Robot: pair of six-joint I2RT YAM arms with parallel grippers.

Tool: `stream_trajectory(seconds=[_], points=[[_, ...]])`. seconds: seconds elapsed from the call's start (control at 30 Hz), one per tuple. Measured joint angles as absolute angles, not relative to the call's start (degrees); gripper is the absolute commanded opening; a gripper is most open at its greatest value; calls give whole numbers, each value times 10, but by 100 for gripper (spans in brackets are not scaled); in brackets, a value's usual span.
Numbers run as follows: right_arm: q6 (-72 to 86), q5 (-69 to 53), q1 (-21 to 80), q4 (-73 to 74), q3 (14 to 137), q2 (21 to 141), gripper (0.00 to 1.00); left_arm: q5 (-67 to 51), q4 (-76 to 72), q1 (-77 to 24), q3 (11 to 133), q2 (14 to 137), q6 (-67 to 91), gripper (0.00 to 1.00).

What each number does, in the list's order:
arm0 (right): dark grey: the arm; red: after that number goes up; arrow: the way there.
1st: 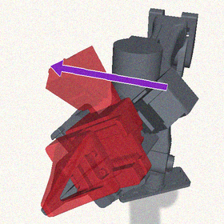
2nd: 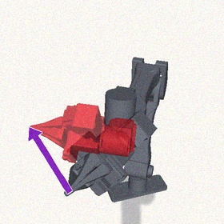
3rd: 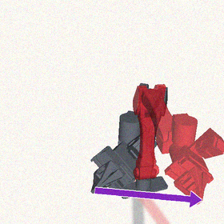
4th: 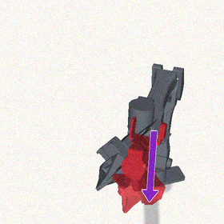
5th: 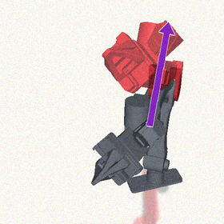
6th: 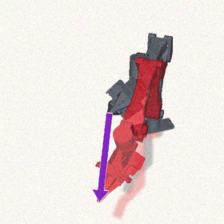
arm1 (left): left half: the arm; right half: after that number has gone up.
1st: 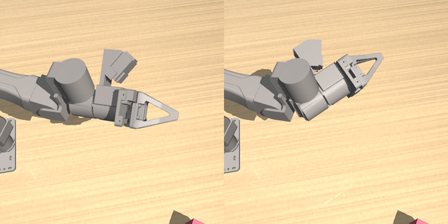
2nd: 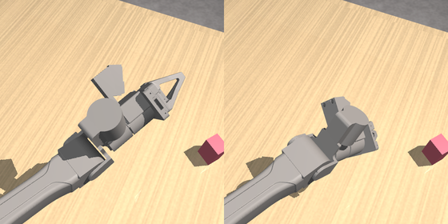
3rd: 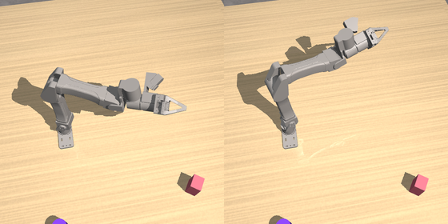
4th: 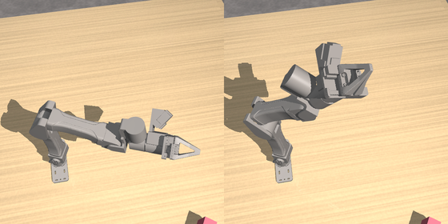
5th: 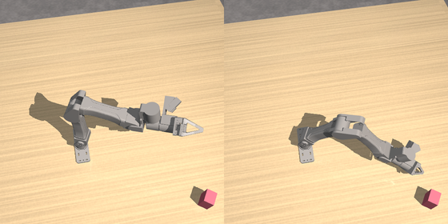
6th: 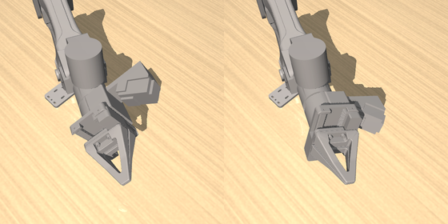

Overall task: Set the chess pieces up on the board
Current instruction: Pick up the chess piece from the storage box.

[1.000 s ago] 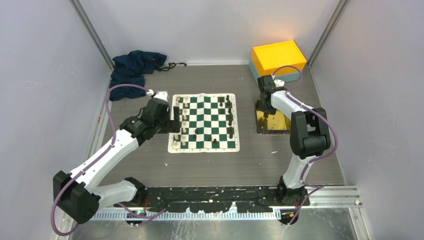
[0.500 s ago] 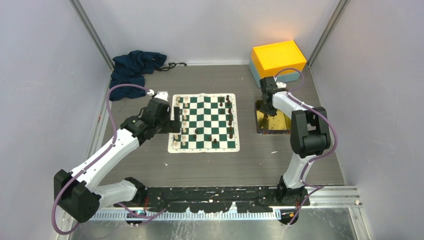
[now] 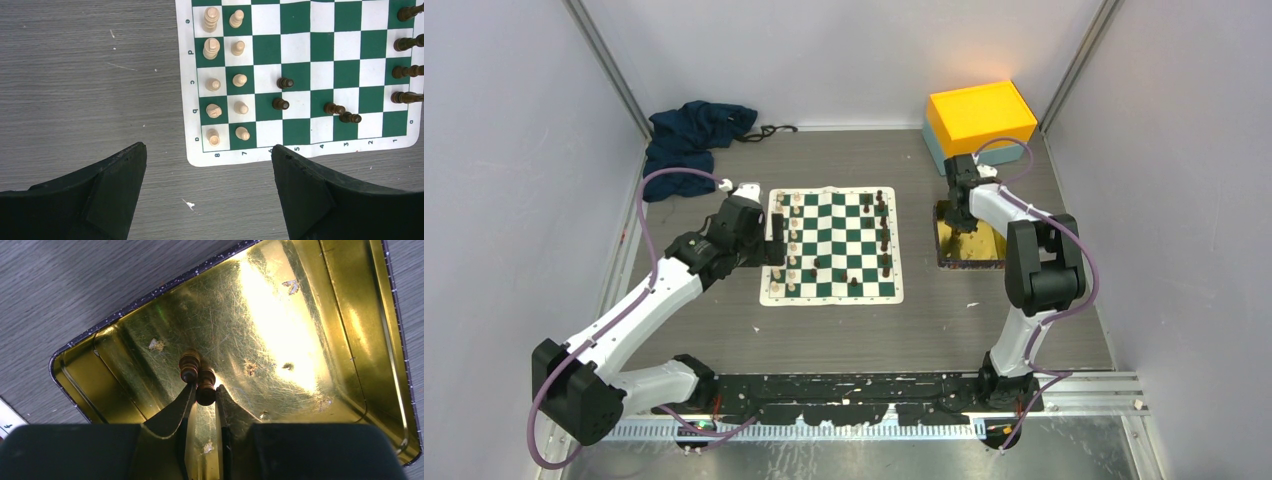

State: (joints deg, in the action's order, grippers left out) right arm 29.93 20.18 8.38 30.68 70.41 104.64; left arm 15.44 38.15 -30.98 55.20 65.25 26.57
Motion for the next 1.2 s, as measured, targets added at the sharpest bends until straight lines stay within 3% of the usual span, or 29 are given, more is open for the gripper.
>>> stream_trajectory(seconds=[1.2], points=[[396,84,55,258,656,992,1,154,382,-310,550,648,266,96]])
